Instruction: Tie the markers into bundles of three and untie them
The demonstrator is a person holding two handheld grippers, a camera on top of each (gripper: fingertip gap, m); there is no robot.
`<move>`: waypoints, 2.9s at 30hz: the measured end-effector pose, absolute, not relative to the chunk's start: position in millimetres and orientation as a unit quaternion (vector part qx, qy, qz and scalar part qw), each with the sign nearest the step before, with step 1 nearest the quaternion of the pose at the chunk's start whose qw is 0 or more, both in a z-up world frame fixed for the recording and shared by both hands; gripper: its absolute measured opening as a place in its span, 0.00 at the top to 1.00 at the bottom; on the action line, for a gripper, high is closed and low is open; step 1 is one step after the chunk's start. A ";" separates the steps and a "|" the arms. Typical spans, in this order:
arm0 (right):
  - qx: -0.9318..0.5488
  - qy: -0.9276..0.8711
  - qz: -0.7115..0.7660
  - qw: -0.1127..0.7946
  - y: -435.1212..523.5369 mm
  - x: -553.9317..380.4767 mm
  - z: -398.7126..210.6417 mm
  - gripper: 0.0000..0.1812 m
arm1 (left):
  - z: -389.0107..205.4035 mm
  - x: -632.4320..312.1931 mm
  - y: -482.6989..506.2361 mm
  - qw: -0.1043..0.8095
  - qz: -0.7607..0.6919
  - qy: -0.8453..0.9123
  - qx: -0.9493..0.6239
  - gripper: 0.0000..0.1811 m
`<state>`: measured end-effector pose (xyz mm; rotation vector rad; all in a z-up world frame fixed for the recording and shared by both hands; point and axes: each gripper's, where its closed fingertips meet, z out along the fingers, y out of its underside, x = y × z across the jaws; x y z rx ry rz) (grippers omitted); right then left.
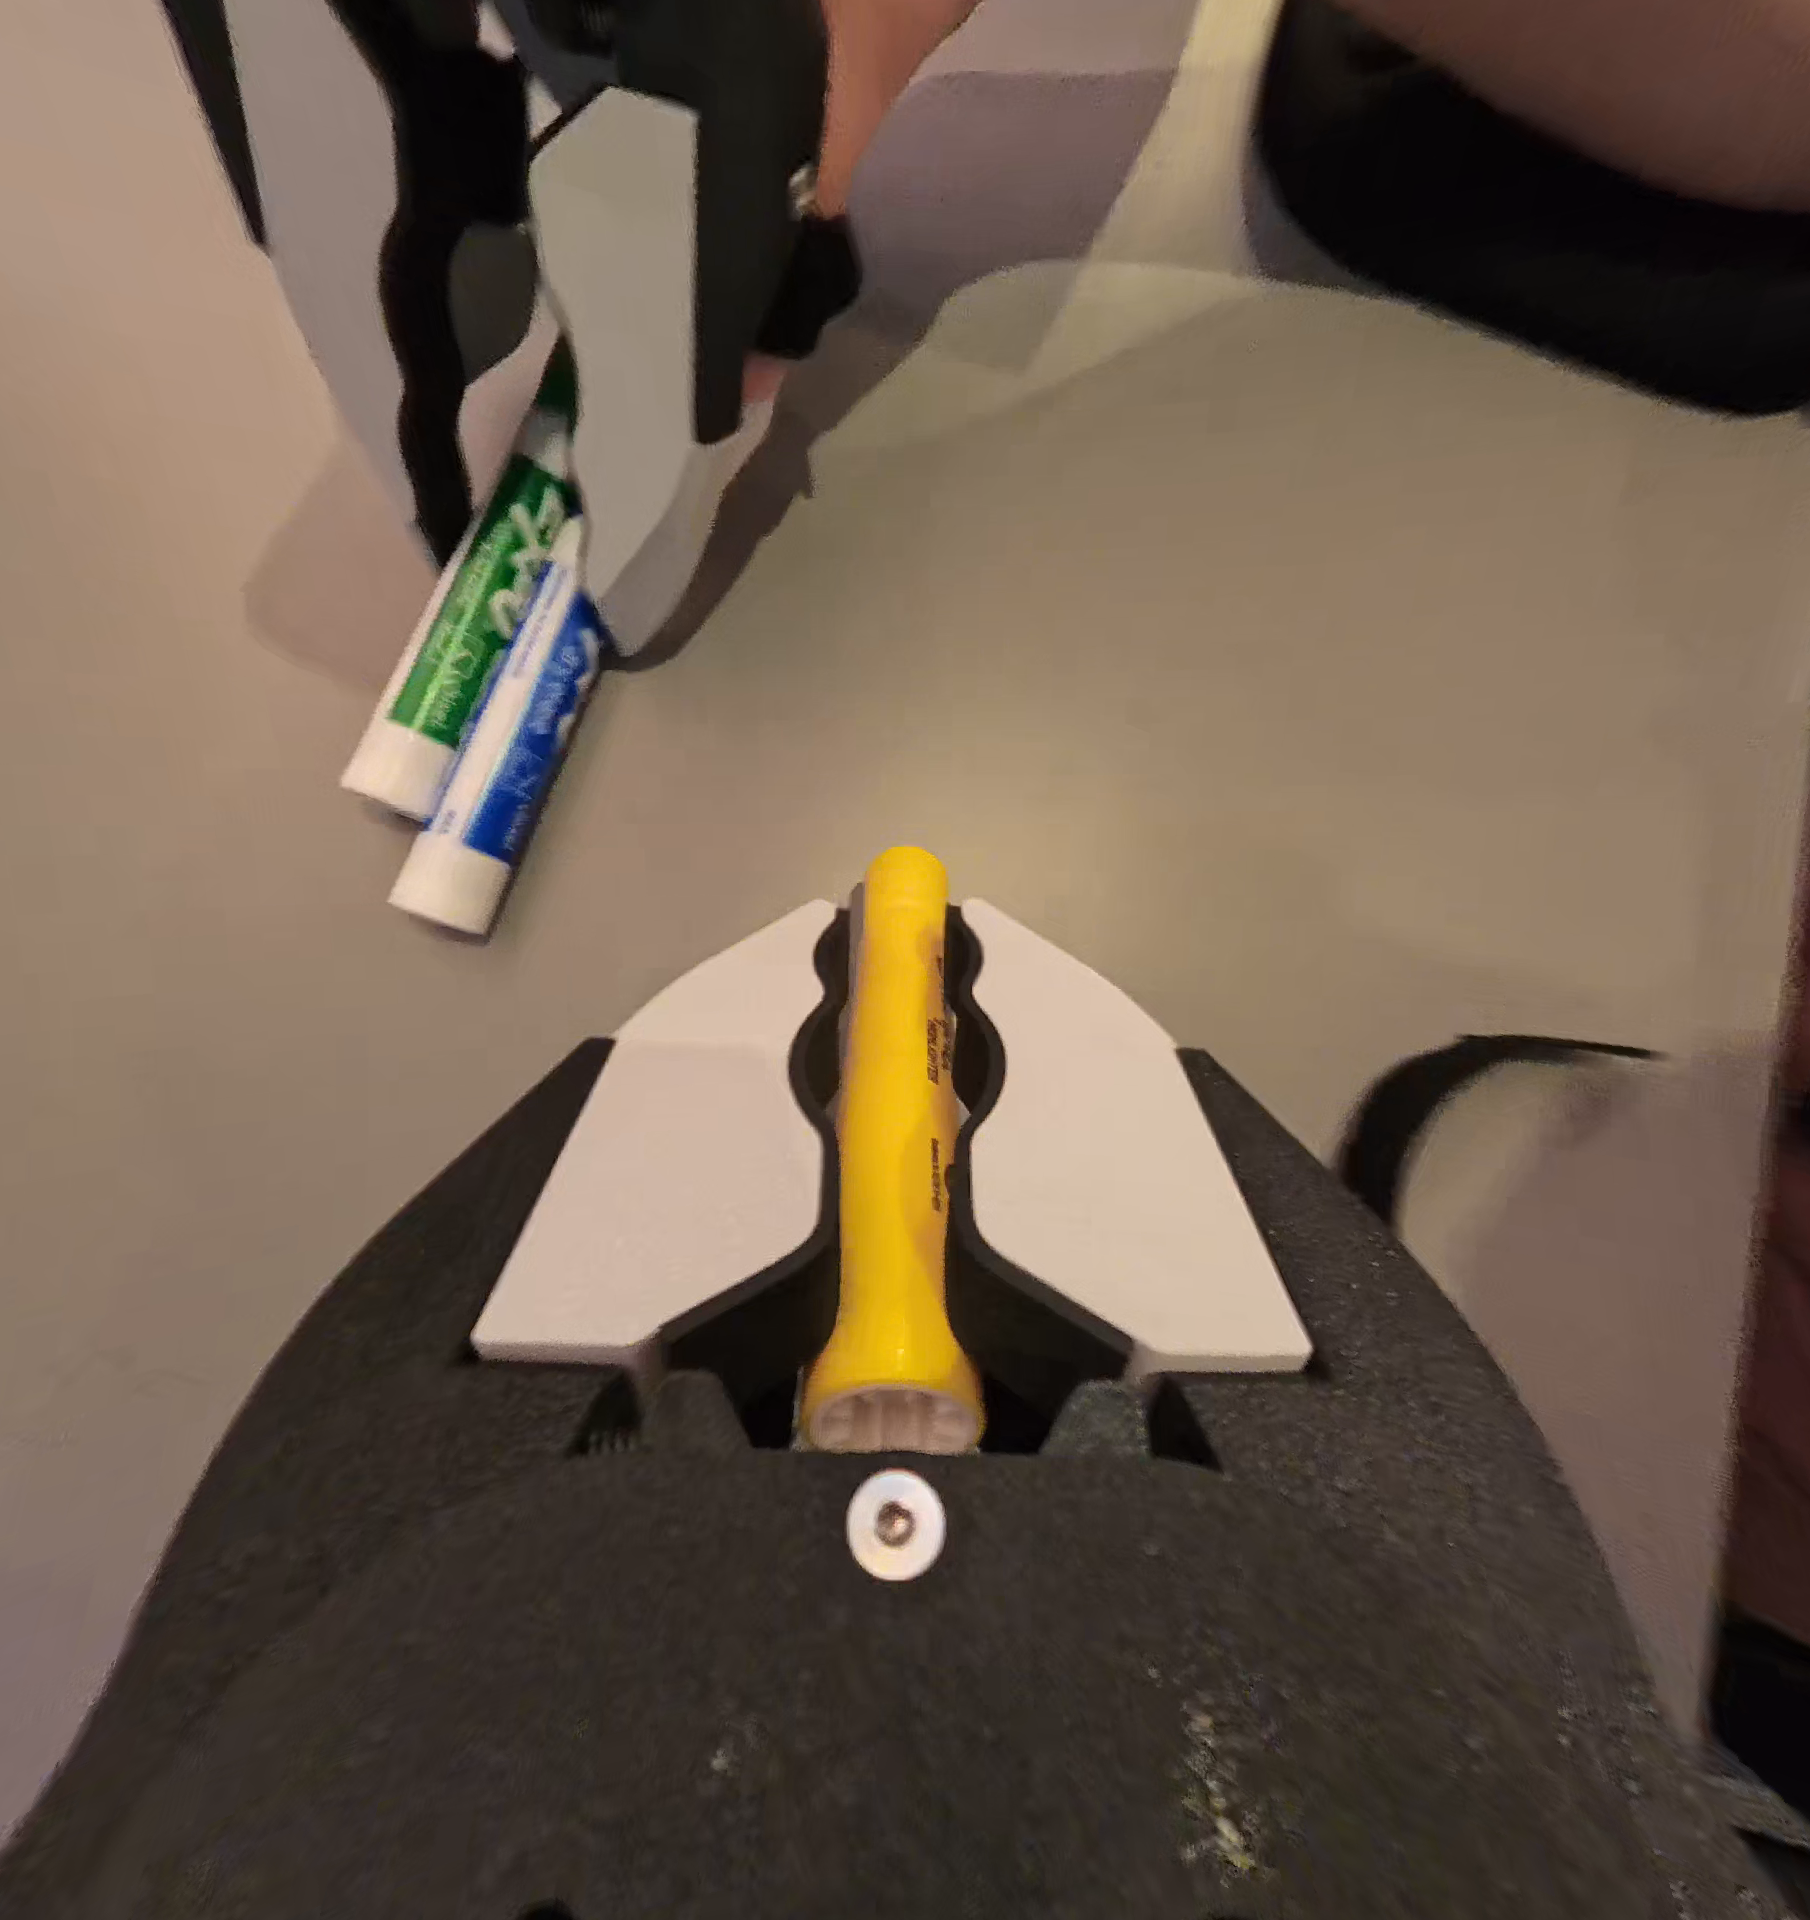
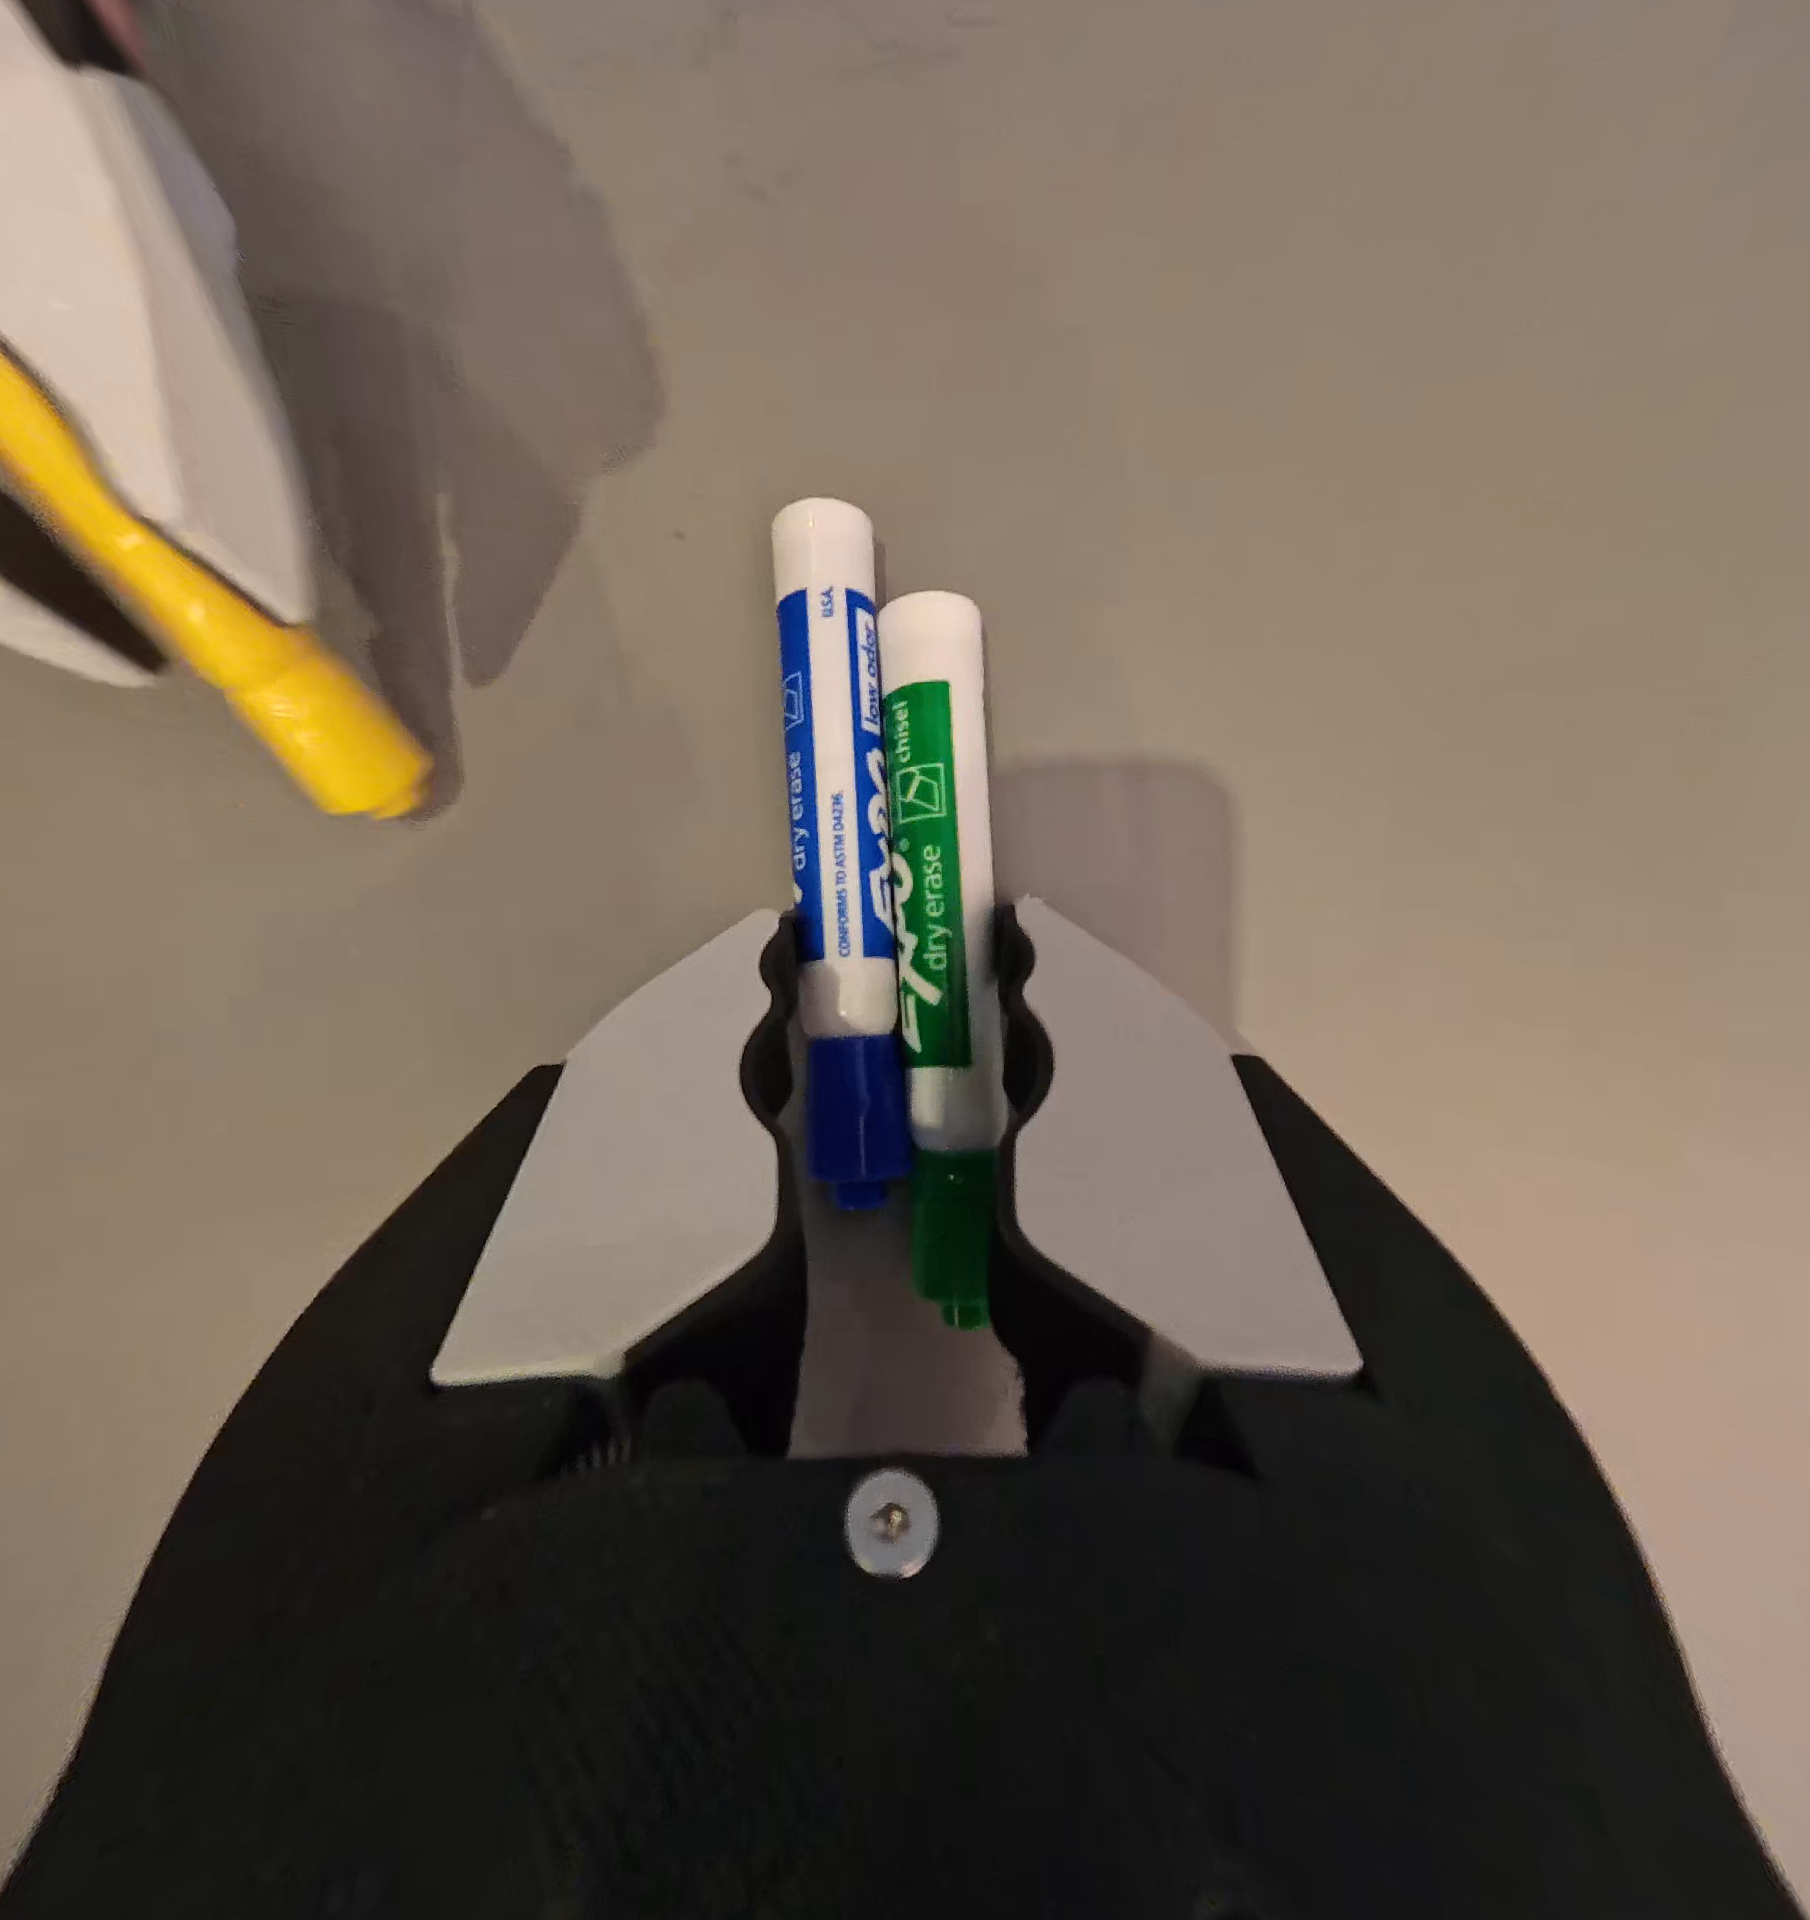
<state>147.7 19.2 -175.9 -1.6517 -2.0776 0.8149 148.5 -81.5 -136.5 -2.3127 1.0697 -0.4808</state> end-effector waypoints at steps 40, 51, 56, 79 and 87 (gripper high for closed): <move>-0.614 -0.710 0.256 0.230 43.3 209.0 -174.8 0.91 | -128.1 96.1 -24.1 0.385 -0.075 0.281 -0.876 0.68; -0.574 -0.681 0.358 0.281 25.2 189.4 -134.9 0.75 | -19.8 109.0 -34.4 0.588 -0.296 0.223 -0.719 0.55; -0.574 -0.710 0.337 0.230 20.4 168.1 -154.1 0.71 | 25.0 113.8 -47.9 0.625 -0.404 0.249 -0.620 0.65; -0.576 -0.777 0.253 0.027 8.6 161.3 -177.5 0.86 | -7.3 92.8 -4.4 0.541 -0.117 0.433 -0.711 0.77; -0.549 -0.807 0.206 0.067 6.1 163.4 -181.2 0.89 | -1.5 85.9 -9.3 0.542 -0.115 0.432 -0.711 0.77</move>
